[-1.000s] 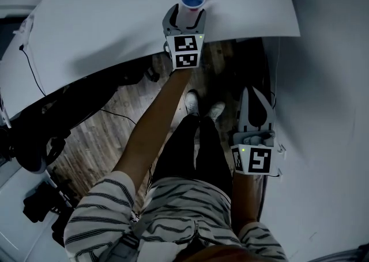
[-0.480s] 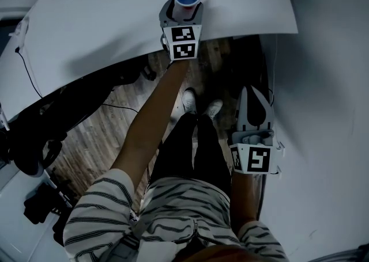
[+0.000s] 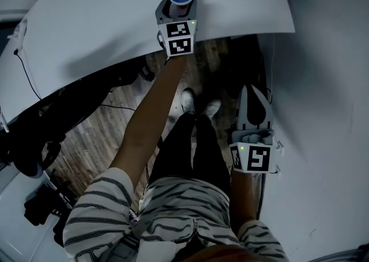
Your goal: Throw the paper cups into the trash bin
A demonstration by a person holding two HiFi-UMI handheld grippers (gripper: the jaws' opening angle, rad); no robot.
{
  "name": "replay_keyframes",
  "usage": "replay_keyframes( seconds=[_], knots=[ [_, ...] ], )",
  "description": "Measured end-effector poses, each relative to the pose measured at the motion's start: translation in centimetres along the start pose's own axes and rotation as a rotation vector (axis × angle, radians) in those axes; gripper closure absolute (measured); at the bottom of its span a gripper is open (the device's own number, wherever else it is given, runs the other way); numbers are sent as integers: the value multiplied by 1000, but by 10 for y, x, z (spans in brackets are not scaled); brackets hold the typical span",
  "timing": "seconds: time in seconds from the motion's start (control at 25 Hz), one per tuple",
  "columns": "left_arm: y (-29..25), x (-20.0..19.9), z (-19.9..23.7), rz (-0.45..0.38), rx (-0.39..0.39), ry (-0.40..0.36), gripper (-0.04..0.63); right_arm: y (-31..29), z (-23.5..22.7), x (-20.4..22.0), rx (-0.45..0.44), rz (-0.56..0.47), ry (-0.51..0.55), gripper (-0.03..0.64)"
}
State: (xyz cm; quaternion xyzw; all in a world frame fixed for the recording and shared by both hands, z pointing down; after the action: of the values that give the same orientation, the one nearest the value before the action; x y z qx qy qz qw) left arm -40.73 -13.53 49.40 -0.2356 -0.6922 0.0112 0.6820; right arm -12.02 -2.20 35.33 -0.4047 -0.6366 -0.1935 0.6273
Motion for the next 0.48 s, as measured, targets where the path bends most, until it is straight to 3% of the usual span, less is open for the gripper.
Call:
replay_keyframes(
  seconds=[0.48],
  knots=[
    [29, -19, -9, -43, 28, 9, 299, 14, -2, -10, 22, -13, 4, 601]
  ],
)
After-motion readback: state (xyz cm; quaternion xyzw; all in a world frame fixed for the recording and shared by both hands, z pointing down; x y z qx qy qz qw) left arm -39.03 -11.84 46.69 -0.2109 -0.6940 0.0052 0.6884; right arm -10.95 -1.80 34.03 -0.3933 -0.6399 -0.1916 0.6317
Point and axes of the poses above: the fingertips, and each gripper's own axes: y backward along the fingers, z to its left, x out of its underside, the point moved 4 cm from there along y, backward along the fingers, and after that the axes turned 4 degrees about -y, right-handed, at the moved point
